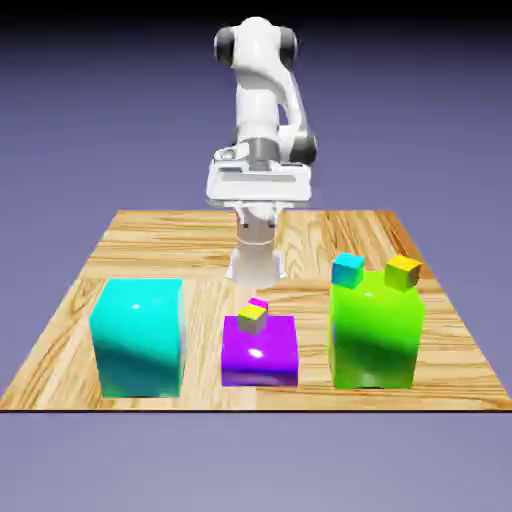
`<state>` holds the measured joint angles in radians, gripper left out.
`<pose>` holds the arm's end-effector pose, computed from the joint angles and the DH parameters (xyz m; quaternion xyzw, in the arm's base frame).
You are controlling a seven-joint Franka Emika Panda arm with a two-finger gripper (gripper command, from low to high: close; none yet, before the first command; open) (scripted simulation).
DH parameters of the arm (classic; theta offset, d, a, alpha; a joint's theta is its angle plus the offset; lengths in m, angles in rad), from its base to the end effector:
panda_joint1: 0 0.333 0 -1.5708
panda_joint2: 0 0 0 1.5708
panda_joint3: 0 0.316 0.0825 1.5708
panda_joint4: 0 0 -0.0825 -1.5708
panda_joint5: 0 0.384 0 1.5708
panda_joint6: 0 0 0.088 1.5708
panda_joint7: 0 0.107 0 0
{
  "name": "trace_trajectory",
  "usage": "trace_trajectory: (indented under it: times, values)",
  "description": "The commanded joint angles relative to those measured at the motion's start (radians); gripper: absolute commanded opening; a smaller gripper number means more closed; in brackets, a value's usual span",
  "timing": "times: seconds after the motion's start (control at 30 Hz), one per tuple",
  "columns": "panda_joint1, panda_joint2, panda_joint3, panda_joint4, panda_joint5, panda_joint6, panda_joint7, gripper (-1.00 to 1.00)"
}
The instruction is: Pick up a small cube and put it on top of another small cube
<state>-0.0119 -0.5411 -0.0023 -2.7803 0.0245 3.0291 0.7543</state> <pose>0.3983 -0.0075 0.4603 -0.8516 0.3560 -0.3563 0.1453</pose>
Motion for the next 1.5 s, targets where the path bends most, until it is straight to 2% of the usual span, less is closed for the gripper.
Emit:
trace_trajectory:
  times: [0.0, 0.57, 1.07, 1.47]
  values:
    - [-0.021, 0.01, -0.016, 0.036, -0.013, -0.019, -0.007, 0.0]
    - [-0.265, 0.519, -0.485, 0.557, 0.148, -0.758, -0.172, 0.0]
    - [-0.286, 1.008, -0.843, 0.708, 0.521, -1.409, -0.287, 0.0]
    - [0.018, 1.262, -0.898, 0.273, 1.036, -1.665, -0.286, 0.0]
